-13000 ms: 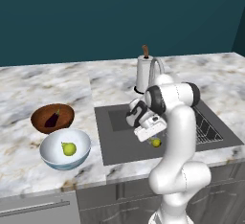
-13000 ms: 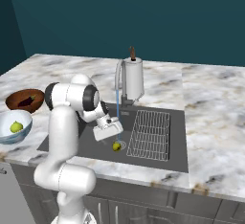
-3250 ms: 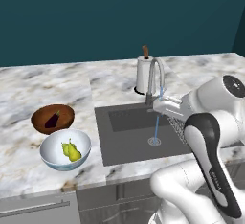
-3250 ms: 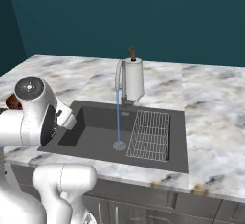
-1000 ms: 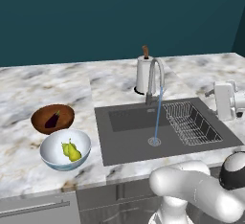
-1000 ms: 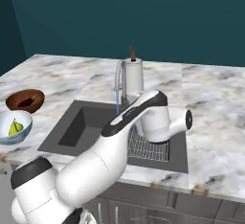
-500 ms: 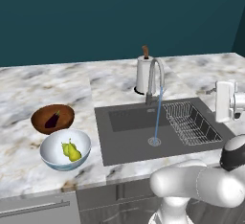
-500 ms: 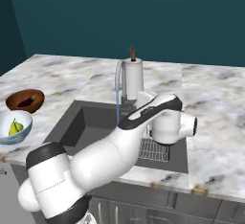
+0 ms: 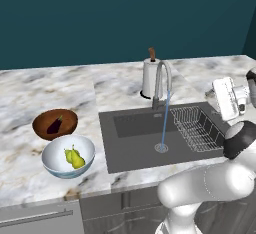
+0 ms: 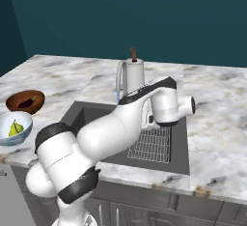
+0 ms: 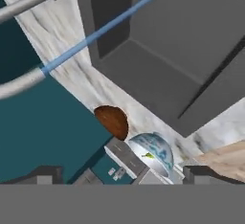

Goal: Pick the pears from the sink and place them in one bowl. Place the eggplant in the other bowl. Then turn off the sink faucet.

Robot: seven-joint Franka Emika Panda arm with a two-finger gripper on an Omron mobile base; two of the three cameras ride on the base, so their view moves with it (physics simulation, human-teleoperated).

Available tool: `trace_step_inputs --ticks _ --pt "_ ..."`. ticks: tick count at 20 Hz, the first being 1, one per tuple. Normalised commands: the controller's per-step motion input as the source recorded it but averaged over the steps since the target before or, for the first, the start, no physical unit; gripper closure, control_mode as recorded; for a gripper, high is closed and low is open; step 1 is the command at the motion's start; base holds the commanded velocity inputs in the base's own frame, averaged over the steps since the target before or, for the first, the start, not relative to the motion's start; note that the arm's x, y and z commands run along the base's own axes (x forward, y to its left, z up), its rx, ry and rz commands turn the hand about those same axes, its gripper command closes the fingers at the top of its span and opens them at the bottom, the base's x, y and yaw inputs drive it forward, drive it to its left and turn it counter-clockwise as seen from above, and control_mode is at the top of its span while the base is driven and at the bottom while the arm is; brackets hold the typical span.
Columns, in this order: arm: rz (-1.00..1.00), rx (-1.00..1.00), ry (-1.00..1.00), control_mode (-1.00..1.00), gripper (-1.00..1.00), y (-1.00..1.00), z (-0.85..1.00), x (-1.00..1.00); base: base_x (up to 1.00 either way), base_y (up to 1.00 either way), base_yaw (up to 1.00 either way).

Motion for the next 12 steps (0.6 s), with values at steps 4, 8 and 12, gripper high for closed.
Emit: trace_step_inputs --ticks 4,8,12 --pt "0.0 0.02 0.62 -1.0 -1.0 0.0 -0.02 0.25 0.0 0.0 0.0" --pt "-0.04 0.11 0.47 -1.0 -1.0 0.0 0.0 0.05 0.0 0.0 0.0" --pt "-0.07 0.13 0.48 -1.0 -1.0 0.0 -0.09 0.01 0.0 0.0 0.0"
